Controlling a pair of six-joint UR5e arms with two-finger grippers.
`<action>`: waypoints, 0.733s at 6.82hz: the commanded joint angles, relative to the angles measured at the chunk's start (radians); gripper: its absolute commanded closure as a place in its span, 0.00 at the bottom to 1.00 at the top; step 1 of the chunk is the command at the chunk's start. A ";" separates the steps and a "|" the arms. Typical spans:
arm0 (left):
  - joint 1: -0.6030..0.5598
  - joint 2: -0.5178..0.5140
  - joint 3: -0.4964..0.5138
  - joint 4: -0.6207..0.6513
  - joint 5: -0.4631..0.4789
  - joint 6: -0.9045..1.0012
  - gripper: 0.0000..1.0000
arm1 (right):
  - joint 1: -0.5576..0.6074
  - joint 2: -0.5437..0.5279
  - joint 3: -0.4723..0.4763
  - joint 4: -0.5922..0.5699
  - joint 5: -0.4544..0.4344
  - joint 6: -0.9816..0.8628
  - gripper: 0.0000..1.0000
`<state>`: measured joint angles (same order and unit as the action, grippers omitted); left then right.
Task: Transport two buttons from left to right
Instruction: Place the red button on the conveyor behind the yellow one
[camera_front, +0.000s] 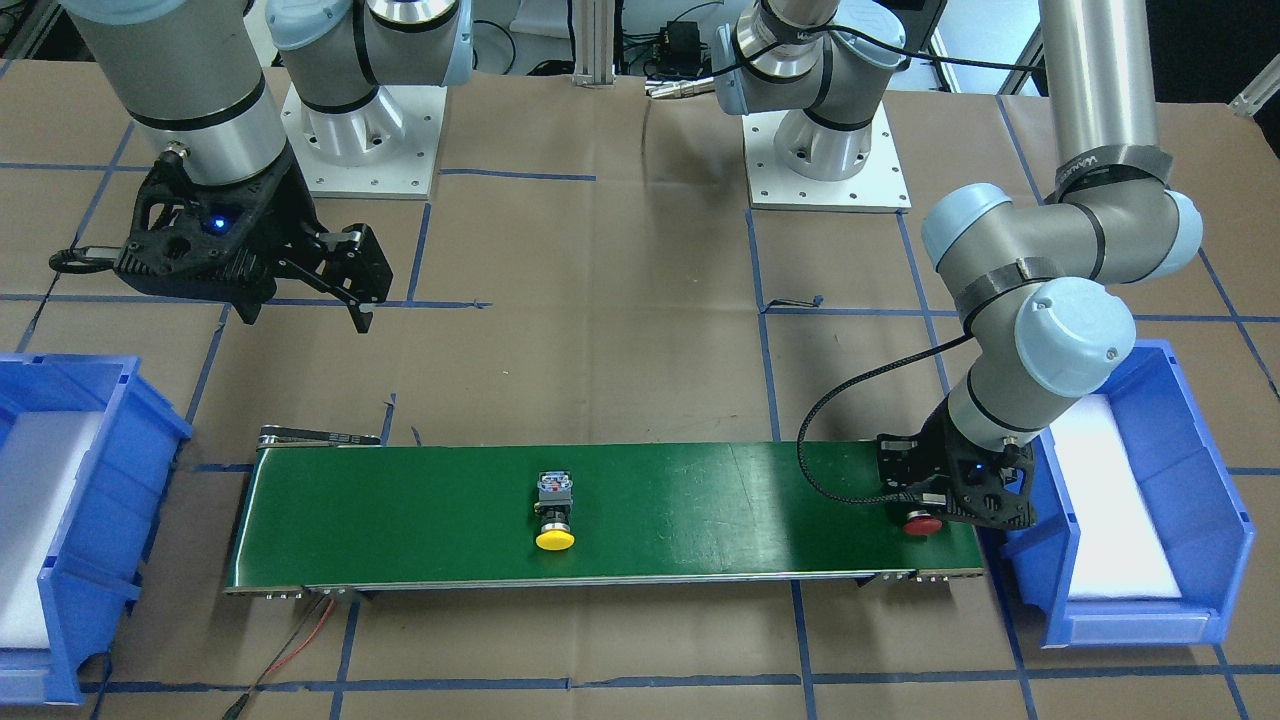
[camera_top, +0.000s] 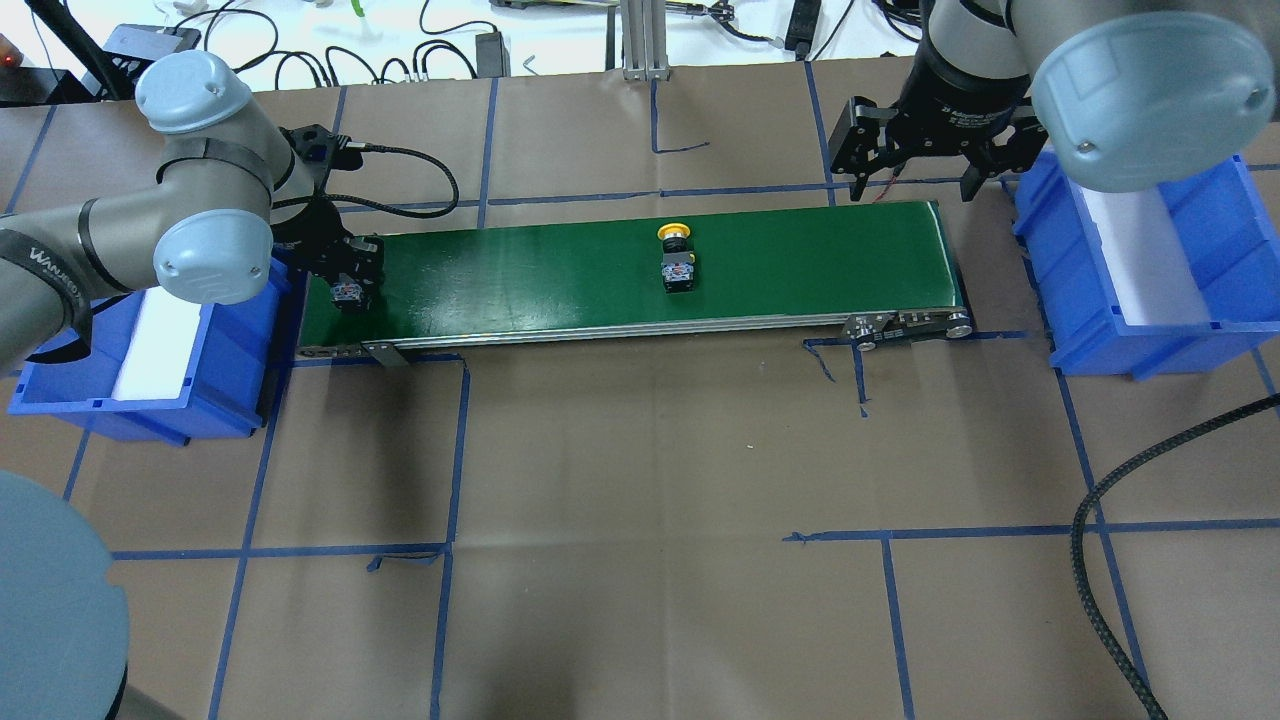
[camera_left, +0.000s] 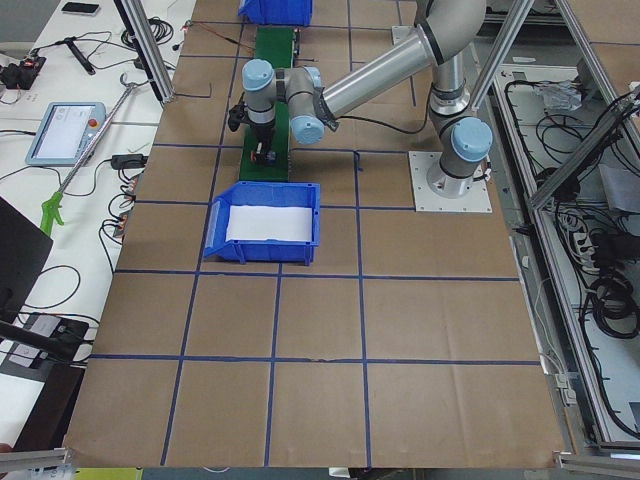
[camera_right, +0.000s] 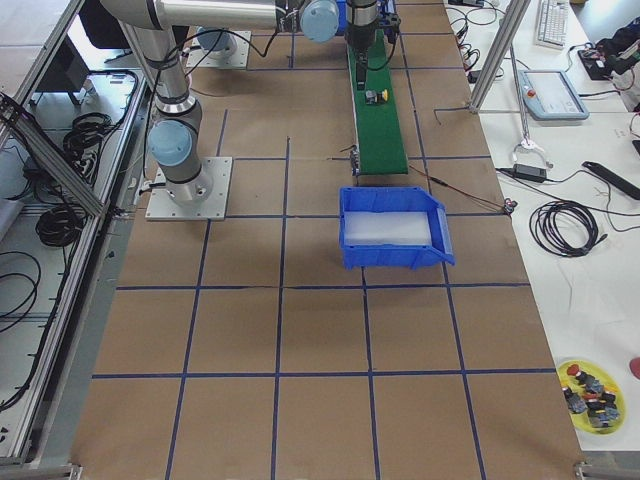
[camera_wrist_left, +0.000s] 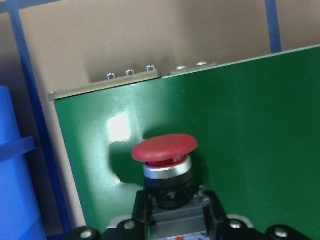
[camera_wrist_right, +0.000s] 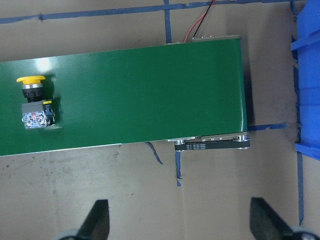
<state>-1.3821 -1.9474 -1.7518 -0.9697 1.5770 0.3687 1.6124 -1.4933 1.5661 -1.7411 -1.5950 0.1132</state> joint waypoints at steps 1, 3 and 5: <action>0.000 0.004 0.014 0.000 -0.002 0.001 0.01 | 0.000 0.004 0.000 -0.001 0.000 0.000 0.00; 0.005 0.034 0.044 -0.020 0.003 0.001 0.00 | 0.000 0.005 0.002 0.000 -0.002 0.000 0.00; 0.003 0.096 0.134 -0.216 0.003 -0.004 0.00 | 0.001 0.007 0.002 -0.001 -0.014 0.000 0.00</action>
<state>-1.3786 -1.8884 -1.6719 -1.0687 1.5796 0.3687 1.6124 -1.4876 1.5669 -1.7422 -1.6019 0.1135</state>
